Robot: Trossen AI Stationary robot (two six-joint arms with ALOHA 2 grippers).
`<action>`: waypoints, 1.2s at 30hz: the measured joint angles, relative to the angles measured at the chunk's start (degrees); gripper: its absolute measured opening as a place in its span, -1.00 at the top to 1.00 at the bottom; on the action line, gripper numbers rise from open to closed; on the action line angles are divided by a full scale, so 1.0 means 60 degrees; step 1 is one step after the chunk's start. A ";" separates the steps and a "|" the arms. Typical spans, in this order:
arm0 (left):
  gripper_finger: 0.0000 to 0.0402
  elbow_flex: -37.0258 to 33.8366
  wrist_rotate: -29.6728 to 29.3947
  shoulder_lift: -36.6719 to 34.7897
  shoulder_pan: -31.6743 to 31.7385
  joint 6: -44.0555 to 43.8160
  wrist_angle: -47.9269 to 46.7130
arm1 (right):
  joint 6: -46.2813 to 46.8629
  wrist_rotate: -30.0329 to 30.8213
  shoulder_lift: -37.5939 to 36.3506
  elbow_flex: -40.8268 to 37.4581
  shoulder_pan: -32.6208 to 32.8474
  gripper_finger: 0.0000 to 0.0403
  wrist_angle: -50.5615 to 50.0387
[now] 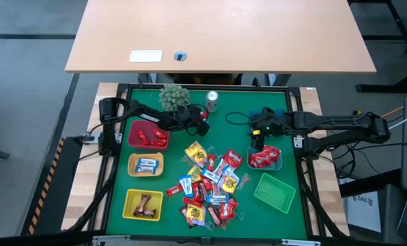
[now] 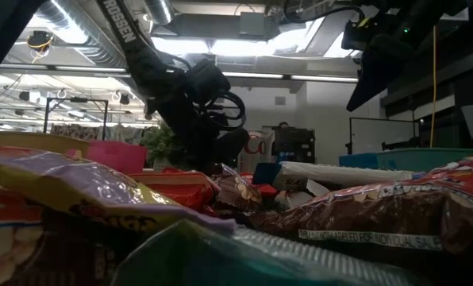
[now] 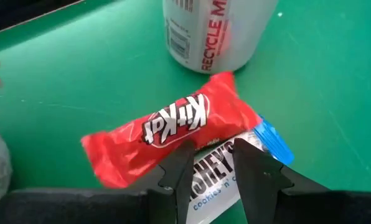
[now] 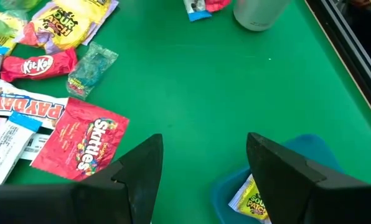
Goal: Sort candy
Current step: Put the white chocolate bar into the orange bin
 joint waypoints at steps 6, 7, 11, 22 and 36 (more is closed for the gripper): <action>0.50 0.0011 0.0639 0.0049 -0.0234 -0.0066 0.0062 | 0.0000 -0.0004 0.0000 0.0000 0.0000 -0.15 -0.0011; 0.50 0.0011 0.0693 0.0042 -0.0326 -0.0062 0.0055 | 0.0000 -0.0004 0.0000 0.0000 0.0000 -0.15 -0.0017; 0.50 0.0011 0.1132 0.0038 -0.0712 -0.0072 0.0047 | 0.0000 -0.0015 0.0000 0.0000 0.0000 -0.15 -0.0029; 0.50 -0.0025 0.1602 -0.0222 -0.1508 0.0238 0.0297 | -0.0015 -0.0024 0.0000 0.0000 0.0000 -0.15 -0.0033; 0.34 0.0573 0.3021 -0.0745 -0.1494 0.3243 0.0366 | -0.0015 -0.0022 0.0004 0.0004 0.0000 -0.15 -0.0034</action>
